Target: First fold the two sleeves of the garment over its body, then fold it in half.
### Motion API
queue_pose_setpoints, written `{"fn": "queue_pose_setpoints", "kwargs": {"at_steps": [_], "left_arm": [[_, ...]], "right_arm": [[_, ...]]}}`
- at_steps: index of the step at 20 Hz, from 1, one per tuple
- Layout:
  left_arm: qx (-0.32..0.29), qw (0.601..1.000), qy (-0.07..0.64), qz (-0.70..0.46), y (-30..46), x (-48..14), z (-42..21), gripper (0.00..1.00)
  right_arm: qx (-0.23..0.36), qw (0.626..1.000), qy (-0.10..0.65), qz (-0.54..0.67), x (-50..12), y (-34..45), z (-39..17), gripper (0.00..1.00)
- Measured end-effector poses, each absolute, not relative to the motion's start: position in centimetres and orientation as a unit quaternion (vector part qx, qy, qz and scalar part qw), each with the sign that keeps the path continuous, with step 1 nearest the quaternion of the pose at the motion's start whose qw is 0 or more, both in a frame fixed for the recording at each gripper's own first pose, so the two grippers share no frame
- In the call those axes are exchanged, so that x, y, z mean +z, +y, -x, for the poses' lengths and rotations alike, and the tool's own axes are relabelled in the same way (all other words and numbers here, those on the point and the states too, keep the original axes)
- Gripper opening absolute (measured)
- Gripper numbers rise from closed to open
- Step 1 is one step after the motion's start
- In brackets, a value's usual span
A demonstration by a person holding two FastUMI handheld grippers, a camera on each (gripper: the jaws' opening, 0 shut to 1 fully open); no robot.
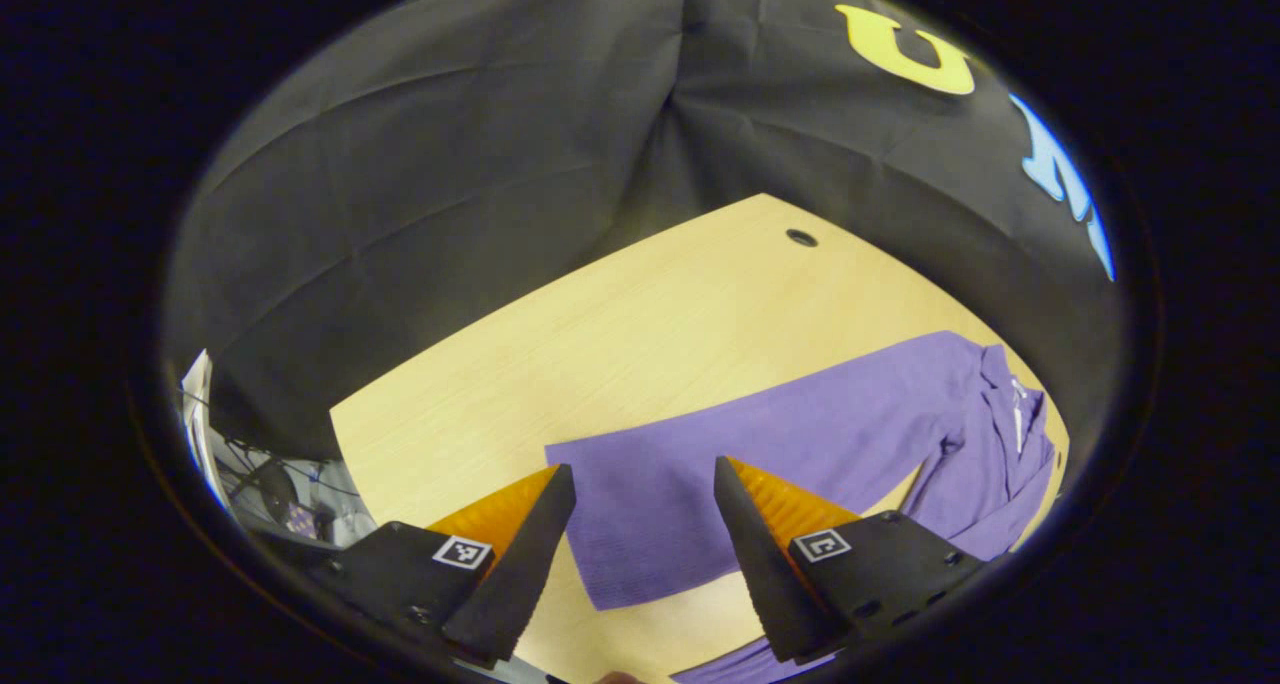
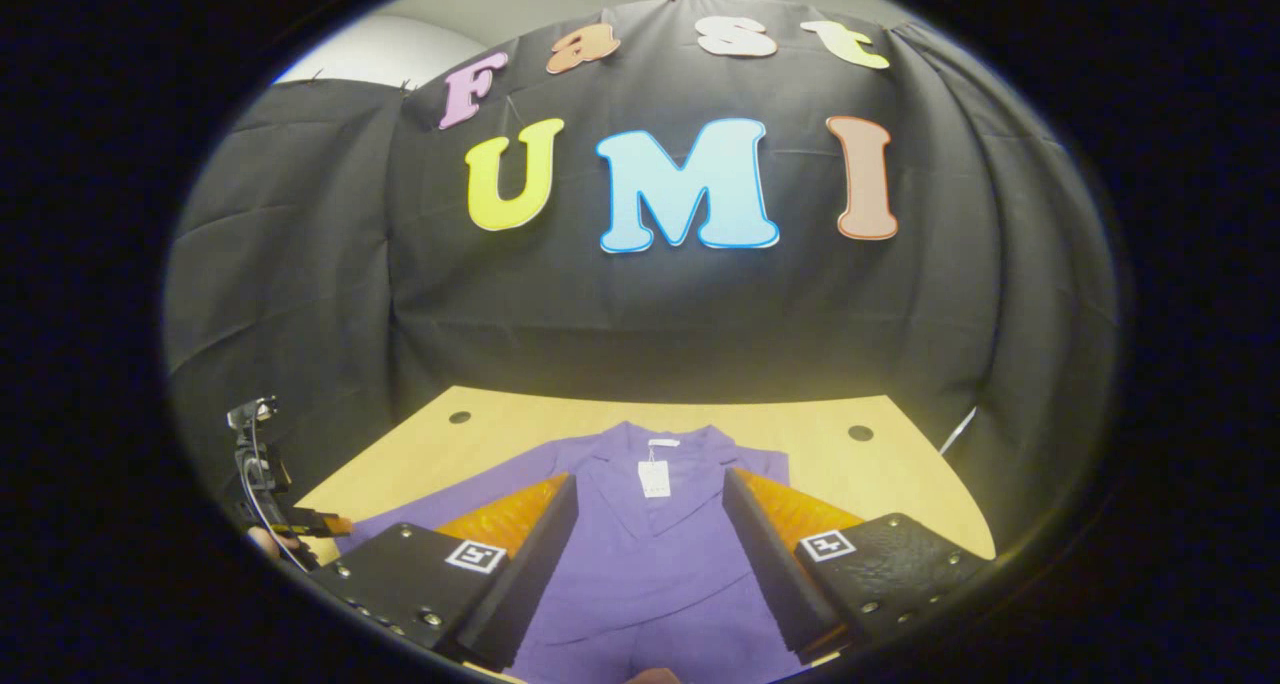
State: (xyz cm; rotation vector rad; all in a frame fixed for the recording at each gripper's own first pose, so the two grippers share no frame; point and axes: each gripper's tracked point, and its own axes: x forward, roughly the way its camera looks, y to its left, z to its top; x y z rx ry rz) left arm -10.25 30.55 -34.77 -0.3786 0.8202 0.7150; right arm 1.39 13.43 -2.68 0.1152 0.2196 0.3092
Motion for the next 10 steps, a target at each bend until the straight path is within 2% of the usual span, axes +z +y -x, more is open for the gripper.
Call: {"fn": "queue_pose_setpoints", "kwargs": {"at_steps": [8,10], "left_arm": [[0.382,0.784,0.433,0.227,31.5,-38.7,12.8,0.94],[0.376,0.791,0.435,0.210,31.6,-38.9,12.6,0.95]], "right_arm": [[0.151,0.981,0.108,-0.054,-2.6,13.0,-1.1,0.91],[0.152,0.981,0.109,-0.056,-2.4,12.9,-1.3,0.91]]}}
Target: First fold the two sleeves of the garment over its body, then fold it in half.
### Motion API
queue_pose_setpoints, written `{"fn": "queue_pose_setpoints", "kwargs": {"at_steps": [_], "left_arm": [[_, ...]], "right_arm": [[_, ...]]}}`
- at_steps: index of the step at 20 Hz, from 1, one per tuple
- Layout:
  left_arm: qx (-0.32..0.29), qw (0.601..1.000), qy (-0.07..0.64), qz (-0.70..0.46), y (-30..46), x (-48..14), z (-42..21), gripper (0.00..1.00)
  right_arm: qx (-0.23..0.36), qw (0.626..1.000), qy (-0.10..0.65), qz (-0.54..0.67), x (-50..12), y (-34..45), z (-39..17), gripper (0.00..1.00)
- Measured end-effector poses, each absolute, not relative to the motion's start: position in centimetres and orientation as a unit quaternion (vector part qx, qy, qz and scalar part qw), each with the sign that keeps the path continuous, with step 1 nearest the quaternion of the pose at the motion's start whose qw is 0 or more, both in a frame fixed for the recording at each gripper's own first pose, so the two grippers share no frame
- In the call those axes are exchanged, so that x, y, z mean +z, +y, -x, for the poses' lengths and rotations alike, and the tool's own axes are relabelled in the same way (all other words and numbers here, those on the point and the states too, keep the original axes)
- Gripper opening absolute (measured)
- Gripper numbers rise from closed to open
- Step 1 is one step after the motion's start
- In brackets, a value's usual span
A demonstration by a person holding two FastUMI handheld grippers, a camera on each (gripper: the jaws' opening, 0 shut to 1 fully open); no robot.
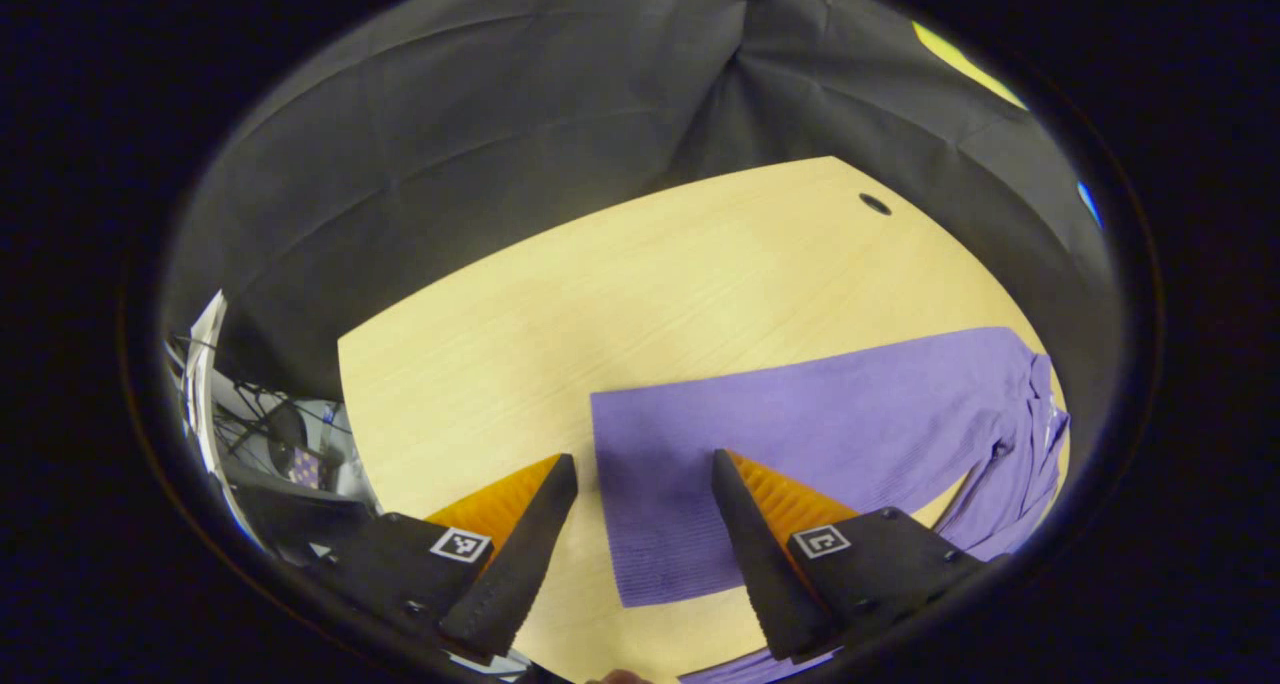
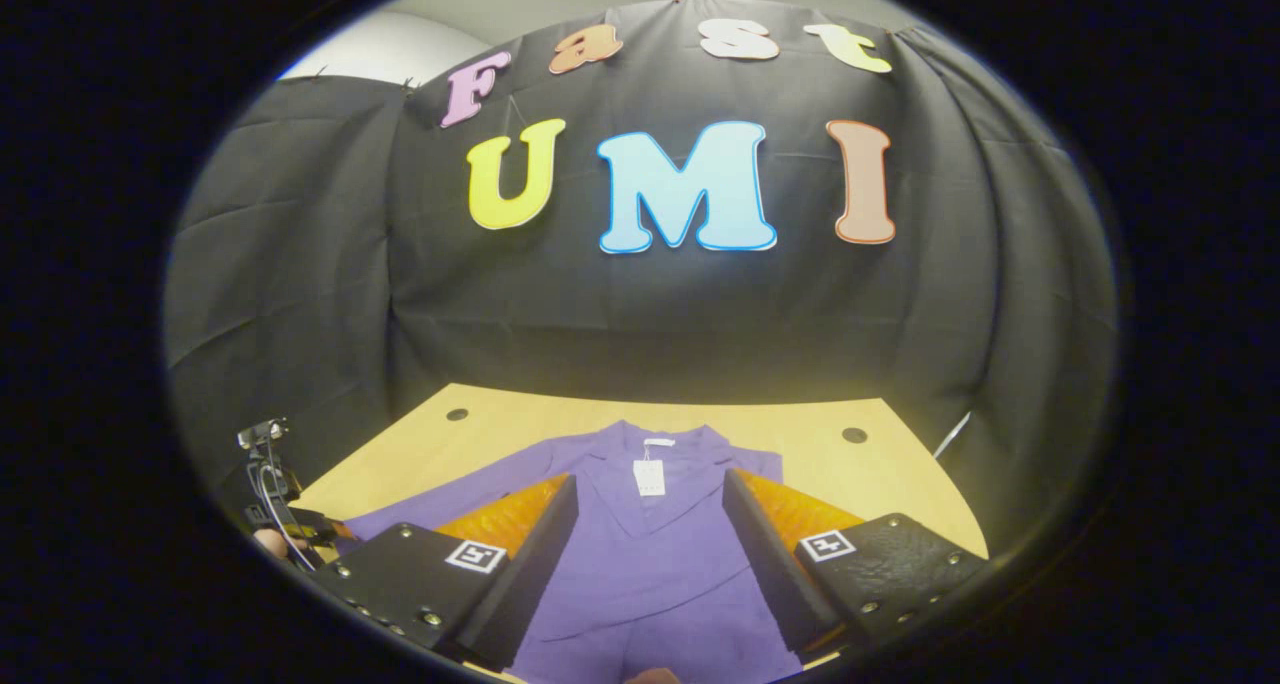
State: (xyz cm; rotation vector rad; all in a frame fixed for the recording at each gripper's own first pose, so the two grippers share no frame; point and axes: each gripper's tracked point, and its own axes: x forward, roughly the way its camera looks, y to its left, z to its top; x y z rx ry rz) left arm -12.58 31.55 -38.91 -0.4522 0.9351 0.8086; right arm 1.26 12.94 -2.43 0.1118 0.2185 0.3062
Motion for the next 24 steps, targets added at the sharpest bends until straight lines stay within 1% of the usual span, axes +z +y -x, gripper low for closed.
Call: {"fn": "queue_pose_setpoints", "kwargs": {"at_steps": [5,9,11,12,13,16,18,20,24], "left_arm": [[0.359,0.800,0.445,0.182,30.6,-38.9,11.6,0.94],[0.339,0.815,0.437,0.175,29.6,-39.3,9.8,0.52],[0.340,0.819,0.430,0.171,29.5,-39.3,9.5,0.24],[0.344,0.817,0.431,0.170,29.5,-39.4,9.3,0.16],[0.340,0.818,0.434,0.163,29.5,-39.3,9.4,0.11],[0.317,0.827,0.435,0.164,29.4,-39.0,8.9,0.06],[0.293,0.831,0.422,0.213,28.1,-38.8,7.6,0.07],[0.288,0.835,0.404,0.237,27.6,-37.3,7.4,0.07],[0.262,0.865,0.358,0.235,26.7,-32.7,5.2,0.07]], "right_arm": [[0.159,0.979,0.118,-0.056,-2.9,13.4,-1.4,0.91],[0.161,0.978,0.118,-0.058,-2.8,13.3,-1.6,0.91],[0.161,0.978,0.118,-0.057,-2.7,13.1,-1.7,0.91],[0.161,0.978,0.119,-0.056,-2.8,13.0,-1.7,0.91],[0.160,0.979,0.119,-0.053,-2.8,12.9,-1.7,0.91],[0.159,0.979,0.118,-0.044,-2.9,12.7,-1.6,0.91],[0.160,0.979,0.118,-0.042,-3.1,12.6,-1.5,0.91],[0.156,0.980,0.116,-0.042,-2.7,12.2,-1.5,0.91],[0.145,0.983,0.110,-0.040,-2.4,11.2,-1.4,0.91]]}}
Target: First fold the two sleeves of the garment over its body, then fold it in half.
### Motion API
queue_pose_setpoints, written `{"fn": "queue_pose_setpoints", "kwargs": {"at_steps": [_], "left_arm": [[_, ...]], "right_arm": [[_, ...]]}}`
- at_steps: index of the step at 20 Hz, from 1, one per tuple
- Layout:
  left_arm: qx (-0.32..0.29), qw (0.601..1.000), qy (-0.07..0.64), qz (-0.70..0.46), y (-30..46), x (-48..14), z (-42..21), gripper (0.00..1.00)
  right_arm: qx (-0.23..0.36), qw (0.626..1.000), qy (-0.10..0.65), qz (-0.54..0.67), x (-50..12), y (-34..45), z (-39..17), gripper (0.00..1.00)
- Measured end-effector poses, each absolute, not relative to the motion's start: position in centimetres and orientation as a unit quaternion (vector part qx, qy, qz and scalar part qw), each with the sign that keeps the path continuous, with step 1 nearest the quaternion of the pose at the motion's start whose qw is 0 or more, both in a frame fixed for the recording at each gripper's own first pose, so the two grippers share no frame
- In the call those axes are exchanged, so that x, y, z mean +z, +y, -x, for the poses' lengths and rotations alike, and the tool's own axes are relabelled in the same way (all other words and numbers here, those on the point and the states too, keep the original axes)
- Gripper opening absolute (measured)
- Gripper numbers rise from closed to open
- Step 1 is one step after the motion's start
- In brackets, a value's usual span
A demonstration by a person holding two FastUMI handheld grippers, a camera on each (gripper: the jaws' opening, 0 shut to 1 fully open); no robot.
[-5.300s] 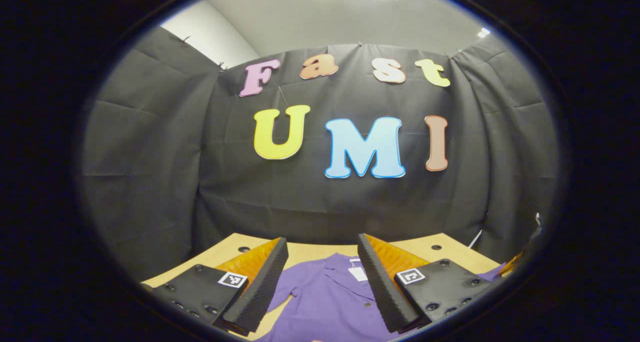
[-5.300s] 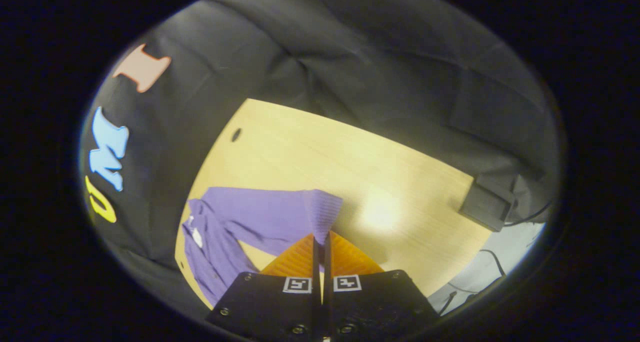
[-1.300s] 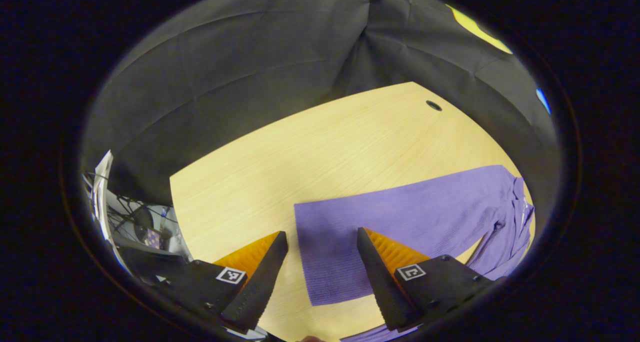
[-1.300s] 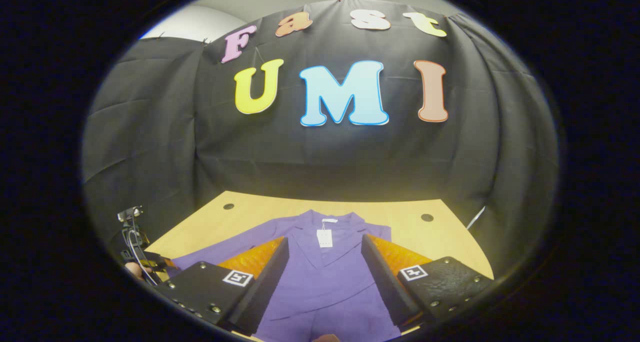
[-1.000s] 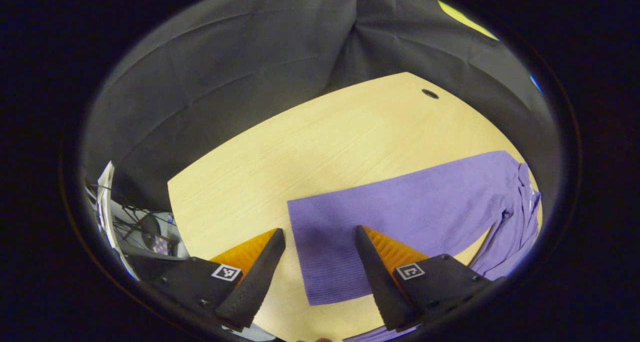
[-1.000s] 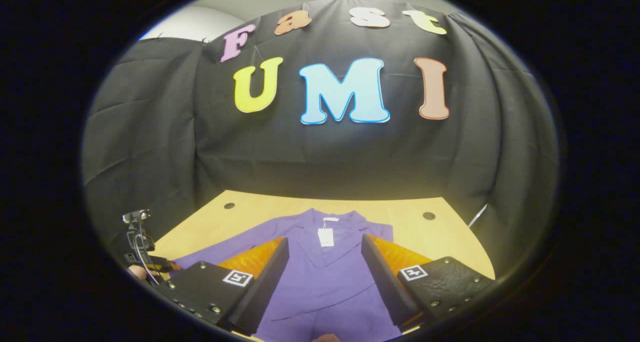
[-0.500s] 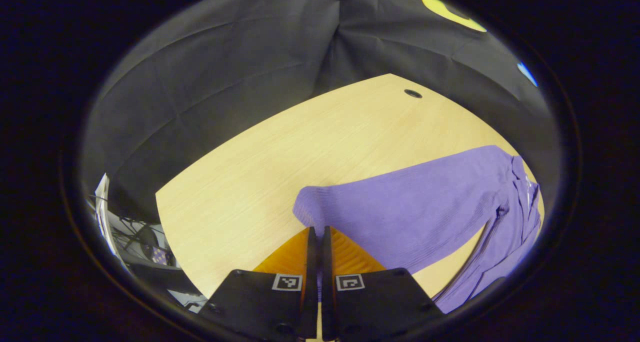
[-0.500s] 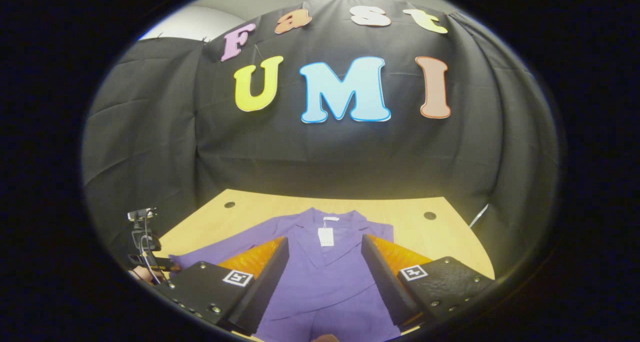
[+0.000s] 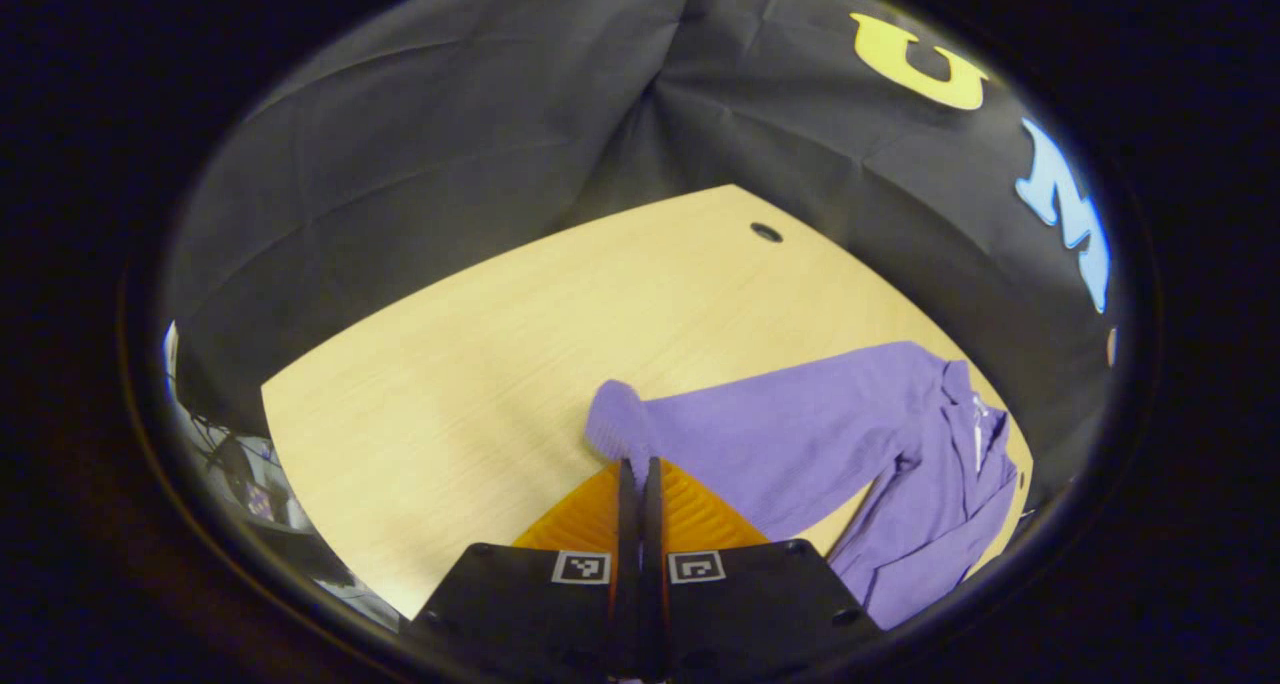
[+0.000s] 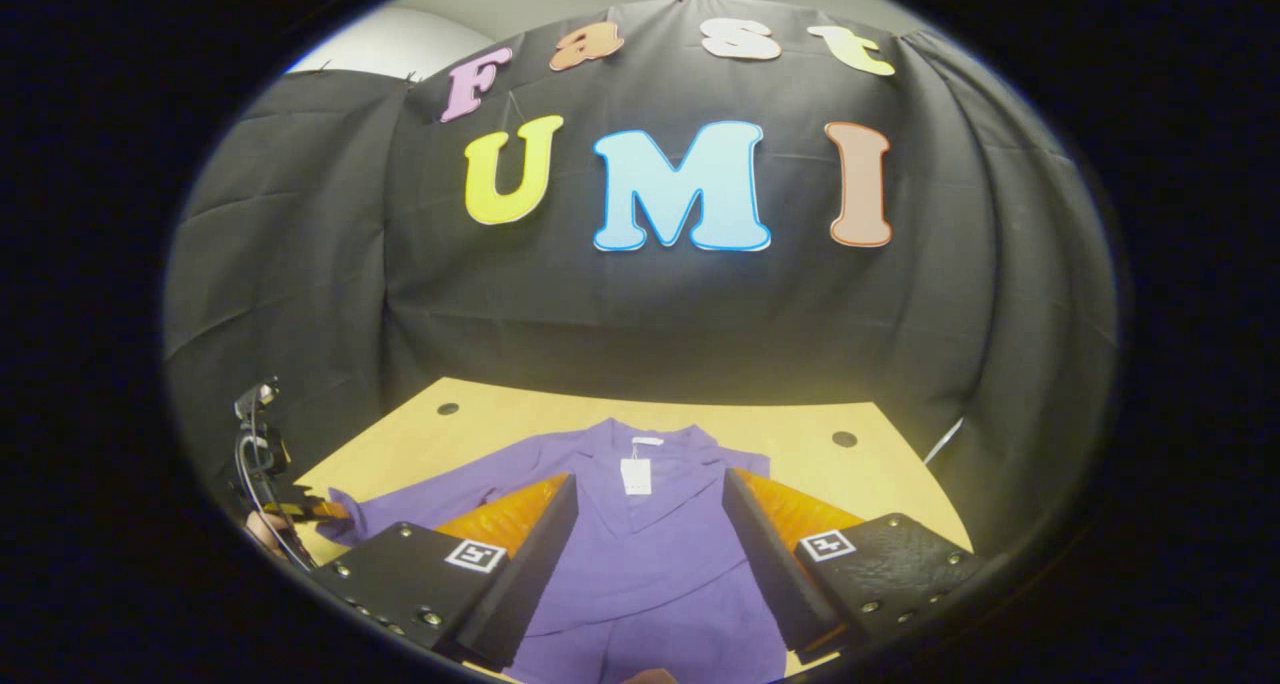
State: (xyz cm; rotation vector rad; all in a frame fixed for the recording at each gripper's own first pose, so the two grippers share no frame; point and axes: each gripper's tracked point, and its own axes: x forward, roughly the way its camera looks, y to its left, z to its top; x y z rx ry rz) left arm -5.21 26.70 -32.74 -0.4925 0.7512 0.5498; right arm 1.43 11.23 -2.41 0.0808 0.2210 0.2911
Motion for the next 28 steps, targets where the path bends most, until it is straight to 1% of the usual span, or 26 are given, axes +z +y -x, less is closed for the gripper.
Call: {"fn": "queue_pose_setpoints", "kwargs": {"at_steps": [4,8,10,13,17,21,25,28], "left_arm": [[0.214,0.899,0.315,0.216,24.0,-26.4,1.2,0.07],[0.147,0.936,0.271,0.170,19.5,-19.6,-2.3,0.06],[0.107,0.949,0.258,0.144,15.9,-17.2,-4.3,0.07],[0.044,0.961,0.251,0.106,9.4,-15.4,-6.8,0.07],[-0.034,0.970,0.238,0.036,0.4,-14.2,-8.4,0.07],[-0.116,0.964,0.241,0.003,-9.6,-14.8,-8.2,0.07],[-0.158,0.954,0.254,-0.025,-15.0,-17.7,-6.9,0.07],[-0.166,0.947,0.273,-0.025,-17.2,-19.5,-5.4,0.07]], "right_arm": [[0.141,0.983,0.110,-0.034,-2.5,10.6,-1.2,0.91],[0.135,0.985,0.106,-0.029,-2.4,9.9,-0.9,0.91],[0.129,0.985,0.106,-0.033,-2.2,9.6,-0.6,0.92],[0.116,0.986,0.109,-0.039,-3.1,7.7,-0.1,0.92],[0.097,0.988,0.114,-0.034,-4.1,5.2,0.1,0.91],[0.083,0.988,0.123,-0.043,-4.9,2.9,0.2,0.91],[0.073,0.988,0.127,-0.047,-5.6,1.3,0.6,0.91],[0.076,0.987,0.134,-0.049,-6.5,0.5,1.0,0.91]]}}
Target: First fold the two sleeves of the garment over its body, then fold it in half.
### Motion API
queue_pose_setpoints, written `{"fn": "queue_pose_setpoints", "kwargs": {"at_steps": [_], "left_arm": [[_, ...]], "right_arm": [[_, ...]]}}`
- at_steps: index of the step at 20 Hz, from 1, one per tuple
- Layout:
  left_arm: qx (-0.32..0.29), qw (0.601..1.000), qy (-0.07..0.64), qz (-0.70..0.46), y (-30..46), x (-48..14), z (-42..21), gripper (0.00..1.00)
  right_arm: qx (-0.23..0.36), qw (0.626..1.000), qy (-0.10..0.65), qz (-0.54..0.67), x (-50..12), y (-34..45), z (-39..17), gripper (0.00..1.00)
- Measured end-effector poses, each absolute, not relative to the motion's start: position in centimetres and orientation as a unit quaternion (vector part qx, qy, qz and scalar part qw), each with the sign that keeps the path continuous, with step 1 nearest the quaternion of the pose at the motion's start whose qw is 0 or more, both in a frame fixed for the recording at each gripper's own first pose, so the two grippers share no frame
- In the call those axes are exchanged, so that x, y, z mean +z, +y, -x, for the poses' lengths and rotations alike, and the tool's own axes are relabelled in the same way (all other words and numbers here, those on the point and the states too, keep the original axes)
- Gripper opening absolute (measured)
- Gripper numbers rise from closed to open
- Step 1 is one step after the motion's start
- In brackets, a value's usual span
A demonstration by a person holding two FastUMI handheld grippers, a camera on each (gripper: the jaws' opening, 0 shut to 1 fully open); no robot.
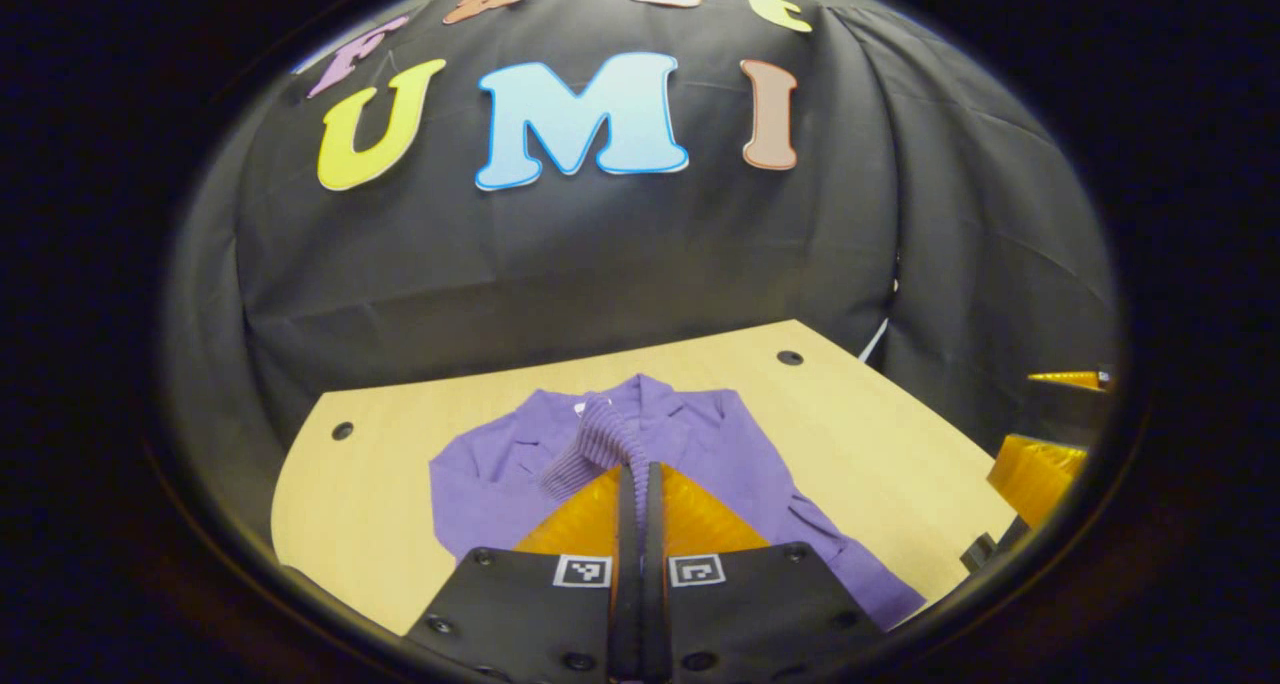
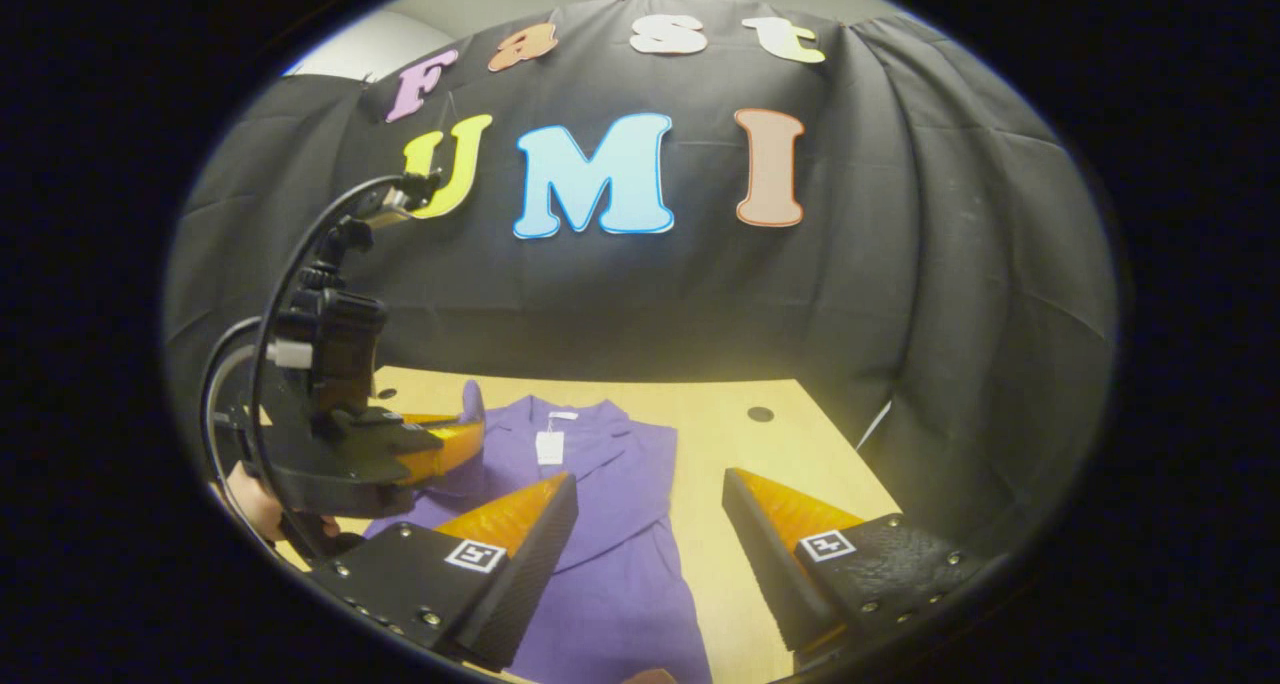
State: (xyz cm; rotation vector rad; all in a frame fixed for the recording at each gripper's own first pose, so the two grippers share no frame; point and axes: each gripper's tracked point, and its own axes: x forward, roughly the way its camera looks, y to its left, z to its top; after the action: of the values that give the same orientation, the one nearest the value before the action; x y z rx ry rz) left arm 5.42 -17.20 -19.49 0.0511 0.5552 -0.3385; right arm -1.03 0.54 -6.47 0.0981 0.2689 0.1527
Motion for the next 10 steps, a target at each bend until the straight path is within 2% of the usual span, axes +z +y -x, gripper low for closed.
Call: {"fn": "queue_pose_setpoints", "kwargs": {"at_steps": [6,10], "left_arm": [[-0.168,0.940,0.296,-0.026,-20.7,-22.3,-2.9,0.06],[-0.185,0.934,0.303,-0.033,-23.6,-24.1,-1.1,0.07]], "right_arm": [[0.099,0.983,0.147,-0.040,-8.5,-0.7,1.7,0.91],[0.093,0.984,0.151,-0.028,-9.7,-2.6,2.2,0.91]]}}
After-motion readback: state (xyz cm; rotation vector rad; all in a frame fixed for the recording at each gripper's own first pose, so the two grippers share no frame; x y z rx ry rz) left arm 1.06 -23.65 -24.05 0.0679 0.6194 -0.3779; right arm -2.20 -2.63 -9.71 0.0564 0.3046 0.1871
